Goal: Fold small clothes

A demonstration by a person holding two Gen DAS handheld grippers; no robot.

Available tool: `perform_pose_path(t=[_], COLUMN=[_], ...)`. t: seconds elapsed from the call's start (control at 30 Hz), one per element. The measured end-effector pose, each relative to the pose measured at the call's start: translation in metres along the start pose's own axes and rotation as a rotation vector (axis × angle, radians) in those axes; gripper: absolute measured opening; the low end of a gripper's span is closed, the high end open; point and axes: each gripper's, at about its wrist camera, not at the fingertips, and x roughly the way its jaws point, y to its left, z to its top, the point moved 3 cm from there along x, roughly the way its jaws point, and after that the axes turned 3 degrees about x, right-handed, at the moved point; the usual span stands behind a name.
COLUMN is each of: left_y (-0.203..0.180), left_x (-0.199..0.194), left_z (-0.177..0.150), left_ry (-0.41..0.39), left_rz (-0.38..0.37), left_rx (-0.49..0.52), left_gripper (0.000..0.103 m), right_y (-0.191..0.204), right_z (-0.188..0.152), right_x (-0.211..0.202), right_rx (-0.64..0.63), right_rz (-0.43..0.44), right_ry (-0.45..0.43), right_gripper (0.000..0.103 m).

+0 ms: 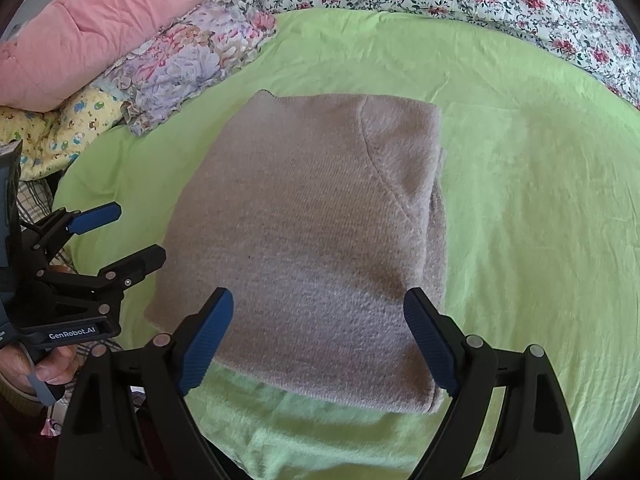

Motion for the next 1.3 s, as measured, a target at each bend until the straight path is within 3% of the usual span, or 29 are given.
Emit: perform_pose_path(t=[1.3], left_y=[-0.0073], left_x=[0.0040], left_z=[-0.0009], left_ry=[0.013], left_rz=[-0.069], left_rx=[-0.007], left_gripper=[0.090], right_y=[-0.0025], right_z=[-0.0004], right_x=[0.0019], right_rx=[0.009], right_rz=[0.002], right_ry=[0.011], right_gripper=[0.087])
